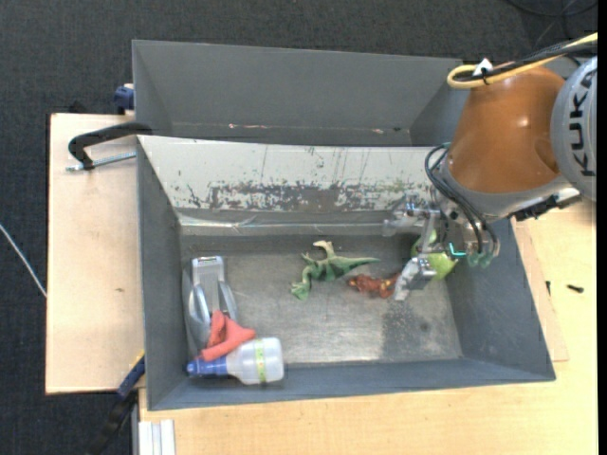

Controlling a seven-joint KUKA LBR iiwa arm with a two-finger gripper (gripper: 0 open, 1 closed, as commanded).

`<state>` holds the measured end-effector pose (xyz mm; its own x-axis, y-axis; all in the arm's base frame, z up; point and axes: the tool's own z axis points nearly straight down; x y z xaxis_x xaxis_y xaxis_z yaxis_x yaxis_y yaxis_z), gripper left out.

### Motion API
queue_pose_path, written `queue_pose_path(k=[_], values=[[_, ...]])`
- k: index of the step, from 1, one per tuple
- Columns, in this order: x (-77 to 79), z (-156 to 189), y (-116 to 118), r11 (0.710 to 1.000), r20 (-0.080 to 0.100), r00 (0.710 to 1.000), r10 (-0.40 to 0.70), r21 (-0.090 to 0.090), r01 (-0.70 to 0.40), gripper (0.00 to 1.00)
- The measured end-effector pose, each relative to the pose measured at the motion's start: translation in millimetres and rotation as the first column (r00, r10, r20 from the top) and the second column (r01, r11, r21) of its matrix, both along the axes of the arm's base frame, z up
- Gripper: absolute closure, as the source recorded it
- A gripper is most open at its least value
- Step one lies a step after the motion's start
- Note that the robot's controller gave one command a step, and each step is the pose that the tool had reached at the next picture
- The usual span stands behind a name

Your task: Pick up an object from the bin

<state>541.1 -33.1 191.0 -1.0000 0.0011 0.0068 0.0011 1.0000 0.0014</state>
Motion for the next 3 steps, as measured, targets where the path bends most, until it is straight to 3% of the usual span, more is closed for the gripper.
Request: queue_pose_path(k=[1, 2, 3], values=[[1.7, 5, 0, 1.0, 0.009, 1.0, 0.001, -0.001, -0.001, 0.0], [40.0, -70, -62, 1.0, 0.018, 1.0, 0.018, -0.002, -0.018, 0.0], [38.1, -120, -76, 1.0, 0.012, 1.0, -0.024, -0.001, 0.024, 0.0]])
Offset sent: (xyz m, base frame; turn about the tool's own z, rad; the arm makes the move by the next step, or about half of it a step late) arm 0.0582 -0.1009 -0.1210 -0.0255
